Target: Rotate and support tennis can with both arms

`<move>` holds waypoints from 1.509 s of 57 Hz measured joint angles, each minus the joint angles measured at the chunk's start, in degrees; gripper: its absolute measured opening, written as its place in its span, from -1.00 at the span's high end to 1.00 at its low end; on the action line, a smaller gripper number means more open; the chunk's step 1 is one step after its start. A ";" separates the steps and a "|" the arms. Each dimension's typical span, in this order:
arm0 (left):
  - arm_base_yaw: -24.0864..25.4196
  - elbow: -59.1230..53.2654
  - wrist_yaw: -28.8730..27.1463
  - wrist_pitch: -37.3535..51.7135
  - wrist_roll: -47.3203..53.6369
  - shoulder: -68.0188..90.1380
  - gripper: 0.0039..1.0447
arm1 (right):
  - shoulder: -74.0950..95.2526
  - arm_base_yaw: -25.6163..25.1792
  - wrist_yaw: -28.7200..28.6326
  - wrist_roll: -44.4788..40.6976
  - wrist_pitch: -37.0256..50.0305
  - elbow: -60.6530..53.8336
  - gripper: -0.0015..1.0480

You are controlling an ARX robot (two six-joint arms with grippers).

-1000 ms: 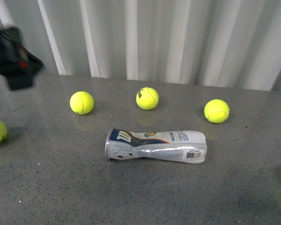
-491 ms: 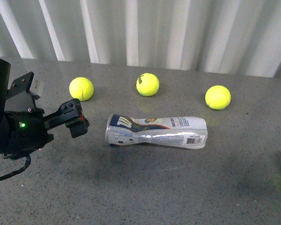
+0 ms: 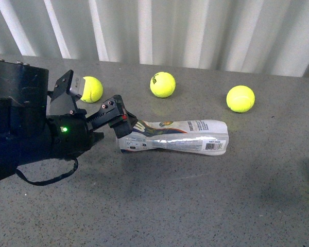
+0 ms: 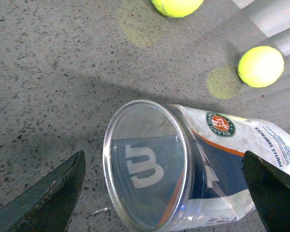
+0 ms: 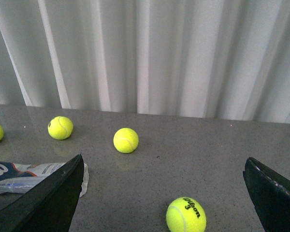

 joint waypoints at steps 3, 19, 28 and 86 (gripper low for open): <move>-0.74 0.57 -0.07 1.81 -0.87 0.96 -0.87 | 0.00 0.00 0.00 0.00 0.00 0.00 -0.86; -2.05 0.81 1.27 7.21 -3.87 1.77 -0.40 | 0.00 0.00 0.00 0.00 0.00 0.00 -0.86; -2.14 0.79 1.44 7.41 -4.61 1.77 0.11 | 0.00 0.00 0.00 0.00 0.00 0.00 -0.86; -9.29 17.38 8.13 -62.23 59.63 -39.87 0.92 | 0.00 0.00 0.02 0.00 0.00 0.00 -0.86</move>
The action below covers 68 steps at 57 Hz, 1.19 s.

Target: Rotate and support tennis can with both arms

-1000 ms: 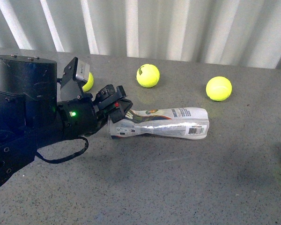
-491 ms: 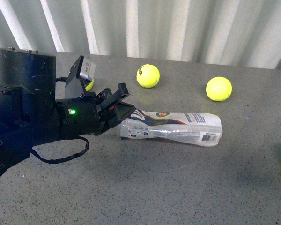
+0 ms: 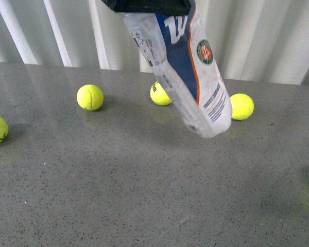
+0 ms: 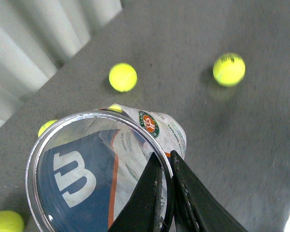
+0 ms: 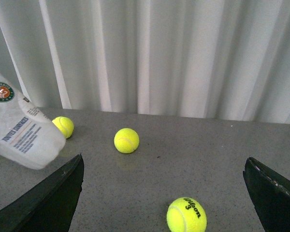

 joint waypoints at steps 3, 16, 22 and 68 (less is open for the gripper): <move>-1.22 2.16 -2.64 -6.36 8.76 0.79 0.92 | 0.00 0.00 -0.02 0.00 0.00 0.00 -0.86; -5.11 10.58 -11.58 -24.72 35.01 9.66 0.92 | 0.00 0.00 0.00 0.00 0.00 0.00 -0.86; -6.43 14.84 -11.32 -26.53 37.90 13.53 0.92 | 0.00 0.00 -0.02 0.00 0.00 0.00 -0.86; -3.17 27.08 -12.90 -28.50 38.34 26.01 0.92 | 0.00 0.00 -0.02 0.00 0.00 0.00 -0.86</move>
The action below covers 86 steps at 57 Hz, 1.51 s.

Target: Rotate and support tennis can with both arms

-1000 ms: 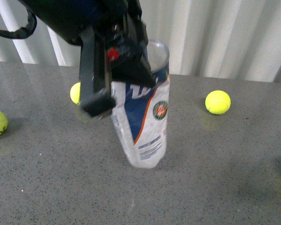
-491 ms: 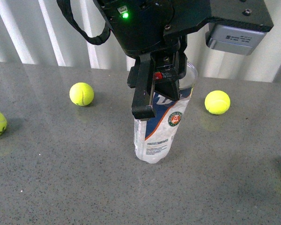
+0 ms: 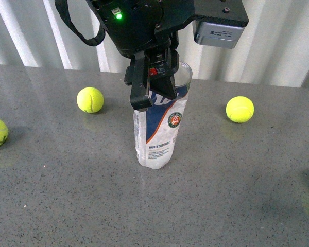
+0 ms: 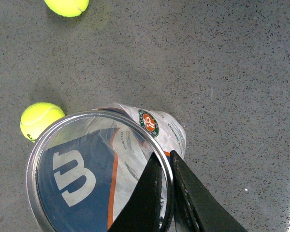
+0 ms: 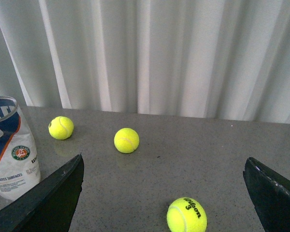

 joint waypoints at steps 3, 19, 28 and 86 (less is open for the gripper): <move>0.17 0.00 0.00 0.09 -0.11 0.04 0.92 | 0.00 0.00 0.02 0.00 0.00 0.00 -0.86; 1.05 -0.59 -1.05 0.35 -0.17 0.63 0.27 | 0.00 0.00 0.00 0.00 0.00 0.00 -0.86; 1.92 -0.90 -1.05 -0.04 -0.15 0.46 -0.34 | 0.00 0.00 0.00 0.00 0.00 0.00 -0.86; 47.50 -67.67 30.38 41.72 -45.83 -59.49 -0.87 | 0.00 0.00 0.00 0.00 0.00 0.00 -0.86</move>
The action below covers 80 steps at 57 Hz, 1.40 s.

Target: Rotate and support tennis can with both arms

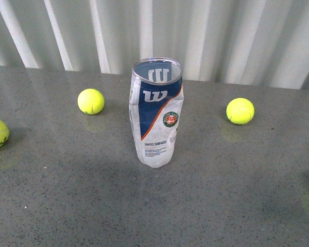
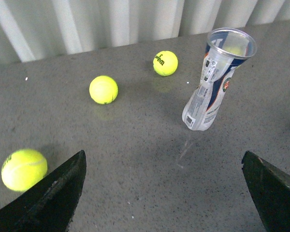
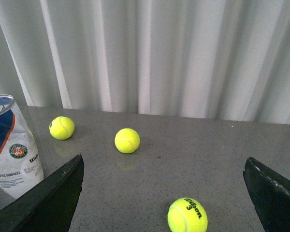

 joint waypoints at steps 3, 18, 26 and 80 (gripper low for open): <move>3.15 -2.03 1.14 1.14 -2.05 -1.31 -0.86 | 0.00 0.00 0.00 0.00 0.00 0.00 -0.86; -1.55 -18.95 -26.23 29.57 -18.64 -15.21 0.10 | 0.00 0.00 0.00 0.00 0.00 0.00 -0.86; -6.05 -21.00 -30.45 25.44 -19.47 -20.68 0.61 | 0.00 0.00 0.00 0.00 0.00 0.00 -0.86; -19.58 -23.06 -43.43 6.62 -20.35 -43.91 0.94 | 0.00 0.00 0.02 0.00 0.00 0.00 -0.86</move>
